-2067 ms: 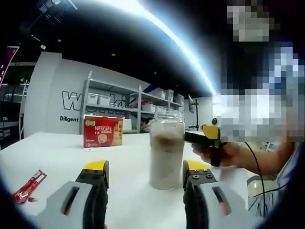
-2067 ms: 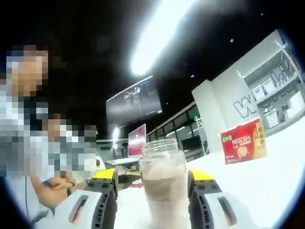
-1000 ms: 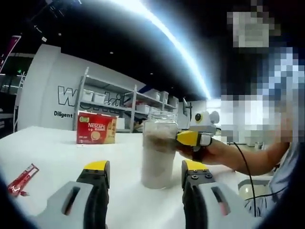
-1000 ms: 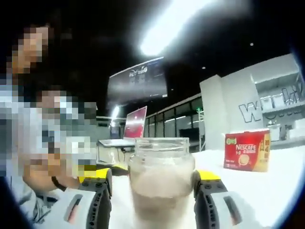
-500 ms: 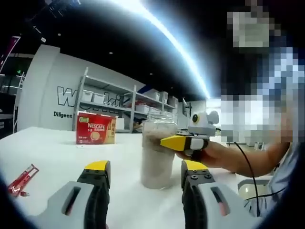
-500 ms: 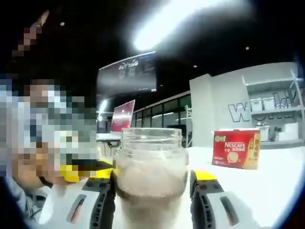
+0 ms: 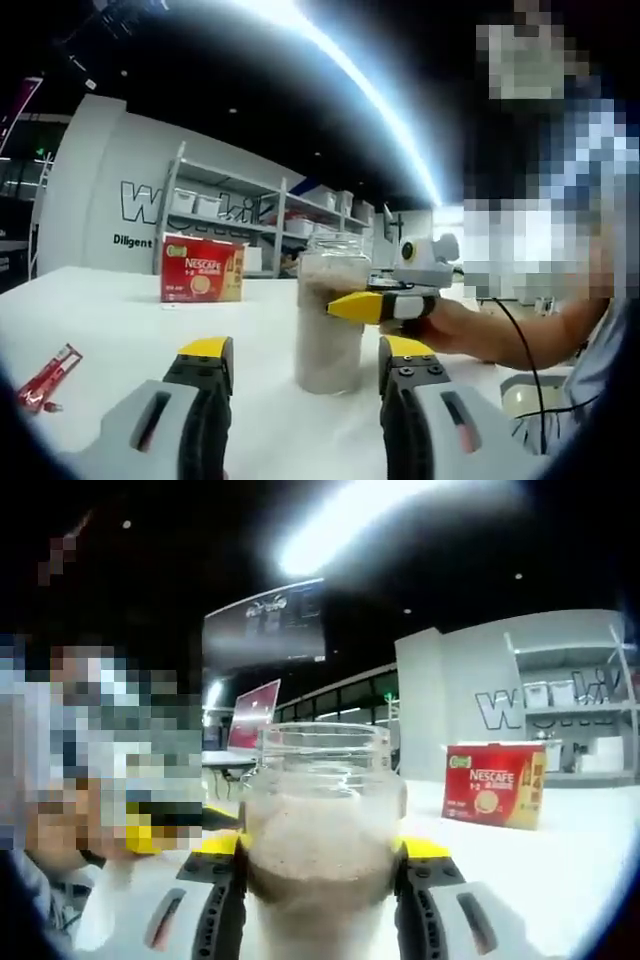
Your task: Tear open the coffee pouch, take out the coffee, and pour the coffee from the pouch into the cup
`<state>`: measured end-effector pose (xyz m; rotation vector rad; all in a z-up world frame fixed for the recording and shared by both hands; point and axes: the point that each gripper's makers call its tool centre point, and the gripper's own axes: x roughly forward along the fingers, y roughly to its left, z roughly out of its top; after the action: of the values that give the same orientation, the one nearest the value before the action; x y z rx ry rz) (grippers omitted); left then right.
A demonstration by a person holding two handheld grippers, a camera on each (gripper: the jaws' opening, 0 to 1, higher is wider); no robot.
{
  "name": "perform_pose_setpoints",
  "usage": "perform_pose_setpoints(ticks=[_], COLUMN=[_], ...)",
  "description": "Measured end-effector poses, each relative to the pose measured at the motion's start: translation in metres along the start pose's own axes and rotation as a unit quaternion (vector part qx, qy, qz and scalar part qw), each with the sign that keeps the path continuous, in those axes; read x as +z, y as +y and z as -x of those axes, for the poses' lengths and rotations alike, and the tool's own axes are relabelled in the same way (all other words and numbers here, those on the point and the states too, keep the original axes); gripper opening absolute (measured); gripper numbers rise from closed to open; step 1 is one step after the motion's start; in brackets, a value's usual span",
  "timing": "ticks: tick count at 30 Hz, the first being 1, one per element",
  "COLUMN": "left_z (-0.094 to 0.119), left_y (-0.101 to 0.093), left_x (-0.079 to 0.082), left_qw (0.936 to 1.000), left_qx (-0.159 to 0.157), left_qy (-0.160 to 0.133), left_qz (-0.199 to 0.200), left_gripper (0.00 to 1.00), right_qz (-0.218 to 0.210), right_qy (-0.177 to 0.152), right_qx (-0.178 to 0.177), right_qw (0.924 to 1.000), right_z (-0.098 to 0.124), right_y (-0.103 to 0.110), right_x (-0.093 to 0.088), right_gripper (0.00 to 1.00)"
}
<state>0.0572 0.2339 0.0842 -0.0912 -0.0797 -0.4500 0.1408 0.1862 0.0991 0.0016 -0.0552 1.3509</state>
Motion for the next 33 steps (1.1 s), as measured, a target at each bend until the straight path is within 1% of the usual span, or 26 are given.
perform_pose_setpoints(ticks=[1, 5, 10, 12, 14, 16, 17, 18, 21, 22, 26, 31, 33], left_z=[0.0, 0.0, 0.0, 0.0, 0.0, 0.001, 0.002, 0.002, 0.001, 0.001, 0.002, 0.002, 0.002], left_y=[0.0, 0.0, -0.001, -0.001, -0.001, 0.0, 0.001, 0.002, 0.002, 0.001, 0.002, 0.002, 0.002], left_x=[0.0, 0.0, 0.0, 0.0, 0.0, 0.001, 0.002, 0.002, 0.002, 0.001, 0.001, 0.001, 0.001], left_qw=[1.0, 1.0, 1.0, 1.0, 1.0, 1.0, 1.0, 1.0, 1.0, 1.0, 0.9999, 0.9999, 0.9998], left_qx=[0.0, -0.001, 0.0, 0.001, 0.002, 0.004, 0.005, 0.006, 0.006, 0.006, 0.009, 0.011, 0.012], left_qy=[0.0, -0.001, -0.001, 0.0, 0.0, -0.003, -0.005, -0.006, -0.006, -0.004, -0.005, -0.004, -0.004], left_qz=[0.0, 0.001, -0.003, -0.004, -0.005, -0.007, -0.005, -0.003, -0.002, -0.003, -0.005, -0.01, -0.012], left_gripper=[0.6, 0.6, 0.59, 0.59, 0.59, 0.59, 0.59, 0.59, 0.59, 0.59, 0.58, 0.58, 0.58], right_qz=[-0.001, -0.002, -0.002, -0.002, -0.002, -0.001, -0.001, -0.001, -0.001, -0.001, 0.003, 0.005, 0.007], right_qy=[0.001, 0.002, -0.004, -0.006, -0.009, -0.006, -0.004, -0.001, 0.0, 0.002, 0.005, -0.001, -0.004], right_qx=[-0.002, -0.015, -0.037, -0.046, -0.056, -0.064, -0.067, -0.076, -0.079, -0.098, -0.134, -0.175, -0.185], right_qw=[1.0, 0.9999, 0.9993, 0.9989, 0.9984, 0.9979, 0.9977, 0.9971, 0.9969, 0.9952, 0.991, 0.9845, 0.9827], right_z=[0.001, 0.004, 0.009, 0.014, 0.018, 0.024, 0.026, 0.031, 0.033, 0.045, 0.07, 0.101, 0.111], right_y=[-0.003, -0.026, -0.055, -0.06, -0.074, -0.09, -0.091, -0.103, -0.11, -0.141, -0.179, -0.23, -0.245], right_x=[0.0, -0.001, -0.002, -0.002, -0.002, -0.001, -0.002, -0.002, -0.002, -0.003, -0.004, -0.007, -0.007], right_gripper=[0.58, 0.58, 0.58, 0.57, 0.57, 0.57, 0.57, 0.57, 0.57, 0.57, 0.57, 0.57, 0.57])
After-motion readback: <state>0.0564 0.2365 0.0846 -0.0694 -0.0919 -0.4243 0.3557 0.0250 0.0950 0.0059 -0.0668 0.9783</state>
